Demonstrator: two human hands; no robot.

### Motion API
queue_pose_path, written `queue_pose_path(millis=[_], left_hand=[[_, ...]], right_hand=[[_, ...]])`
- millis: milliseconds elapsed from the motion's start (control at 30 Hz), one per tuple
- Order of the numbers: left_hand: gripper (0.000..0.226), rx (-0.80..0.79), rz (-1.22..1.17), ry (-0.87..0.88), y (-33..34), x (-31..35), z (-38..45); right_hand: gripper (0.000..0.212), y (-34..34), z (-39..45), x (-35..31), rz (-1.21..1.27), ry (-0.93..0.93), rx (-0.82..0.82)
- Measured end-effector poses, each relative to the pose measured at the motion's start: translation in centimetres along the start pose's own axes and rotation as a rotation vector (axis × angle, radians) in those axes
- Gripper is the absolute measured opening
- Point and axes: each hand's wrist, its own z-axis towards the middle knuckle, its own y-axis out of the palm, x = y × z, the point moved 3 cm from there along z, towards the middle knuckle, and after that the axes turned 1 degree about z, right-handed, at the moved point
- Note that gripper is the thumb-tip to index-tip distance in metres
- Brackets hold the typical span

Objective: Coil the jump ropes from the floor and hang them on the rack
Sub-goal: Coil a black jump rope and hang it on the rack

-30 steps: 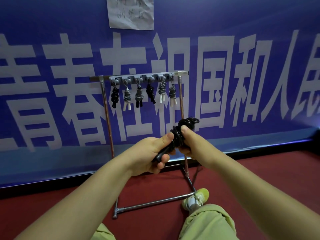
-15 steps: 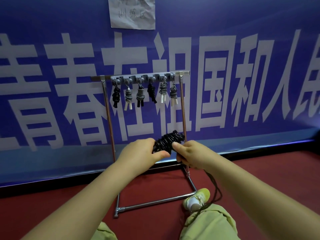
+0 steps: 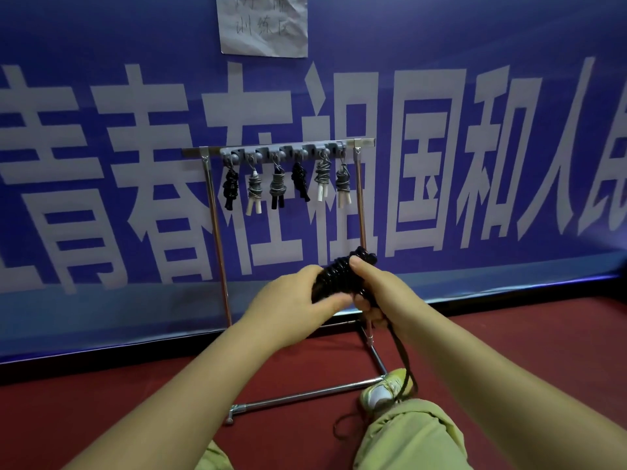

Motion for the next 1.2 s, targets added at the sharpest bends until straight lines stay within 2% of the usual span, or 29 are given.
queue_pose_path(millis=[100,133,200,300,367,433,500,567,700,833,900,967,1033,1133,1200], left_hand=[[0.054,-0.315,-0.730,-0.216,0.2,0.0,-0.2],[0.063,-0.431,-0.831,-0.256,0.4,0.0,-0.4],[0.072,-0.569,-0.857,-0.240,0.6,-0.5,-0.7],[0.064,-0.569,-0.723,-0.230,0.9,-1.8,-0.9],[0.048,-0.510,-0.570,-0.253,1.2,-2.4,-0.8],[0.043,-0.433,-0.472,-0.260,1.4,-2.9,-0.7],[0.041,-0.311,-0.317,-0.225,1.3,-3.4,-0.5],[0.037,-0.220,-0.177,-0.196,1.0,-3.4,-0.4],[0.041,-0.138,-0.062,-0.195,0.8,-2.7,-0.6],[0.049,-0.007,0.242,-0.150,0.6,-1.4,-0.6],[0.050,0.024,0.237,-0.125,0.6,-0.8,-0.7],[0.042,-0.043,0.022,-0.136,0.2,-0.7,-0.7],[0.033,-0.188,-0.418,-0.161,-0.4,-0.7,-0.9],[0.059,-0.555,-1.129,-0.272,-0.3,-0.5,-1.8],[0.069,-0.729,-1.392,-0.320,-0.1,-0.6,-2.3]], right_hand=[[0.049,-0.2,-0.1,-0.6,-0.045,-0.184,-0.042],[0.044,-0.1,-0.3,-1.0,-0.083,-0.245,-0.088],[0.040,0.1,-0.9,-1.3,-0.165,-0.280,-0.200],[0.050,0.1,-1.4,-0.7,-0.323,-0.134,-0.289],[0.056,0.2,-1.4,-0.2,-0.485,-0.054,-0.247],[0.061,0.6,-1.2,0.4,-0.620,-0.051,-0.192],[0.055,0.9,-1.1,0.6,-0.696,-0.072,-0.130],[0.054,1.0,-1.1,0.8,-0.660,-0.067,-0.072],[0.057,1.4,-1.0,0.5,-0.584,-0.075,-0.017],[0.059,1.9,-0.7,0.6,-0.387,-0.027,0.048],[0.056,1.7,-0.5,0.7,-0.303,-0.034,0.068],[0.052,1.3,-0.6,0.3,-0.276,-0.088,0.086],[0.050,1.0,-0.8,-0.2,-0.217,-0.168,0.065],[0.046,1.2,-1.7,-1.5,-0.134,-0.288,-0.053],[0.046,1.5,-2.3,-2.5,-0.182,-0.337,-0.085]])
